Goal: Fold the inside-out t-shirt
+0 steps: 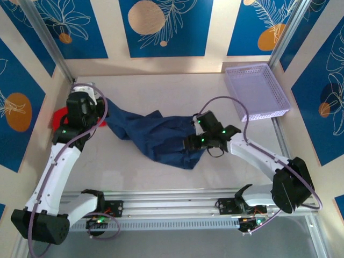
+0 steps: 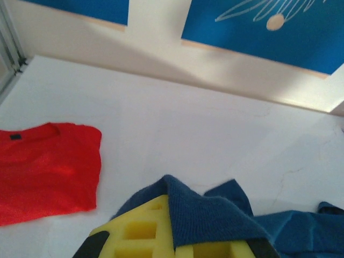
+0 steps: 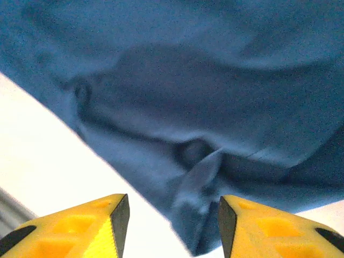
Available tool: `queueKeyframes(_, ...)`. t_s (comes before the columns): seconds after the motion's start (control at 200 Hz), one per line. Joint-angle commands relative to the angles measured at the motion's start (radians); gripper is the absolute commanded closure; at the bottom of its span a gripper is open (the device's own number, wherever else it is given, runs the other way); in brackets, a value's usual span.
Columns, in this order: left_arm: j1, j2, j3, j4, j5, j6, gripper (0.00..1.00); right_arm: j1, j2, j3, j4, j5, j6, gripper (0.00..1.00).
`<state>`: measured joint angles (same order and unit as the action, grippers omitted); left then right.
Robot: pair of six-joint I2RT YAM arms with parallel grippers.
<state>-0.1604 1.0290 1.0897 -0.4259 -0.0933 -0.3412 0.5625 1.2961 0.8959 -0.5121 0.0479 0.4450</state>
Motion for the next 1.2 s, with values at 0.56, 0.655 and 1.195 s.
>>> queueKeyframes(0.56, 0.012, -0.014, -0.082, 0.066, 0.145, -0.043, 1.0, -0.192, 0.312, 0.05, 0.153, 0.021, 0.068, 0.4)
queueKeyframes(0.655, 0.012, -0.014, -0.082, 0.065, 0.147, -0.042, 1.0, -0.188, 0.317, 0.039, 0.168, -0.01, 0.082, 0.45)
queueKeyframes(1.195, 0.012, -0.027, -0.1, 0.077, 0.153, -0.044, 1.0, -0.152, 0.309, -0.008, 0.156, 0.038, 0.108, 0.49)
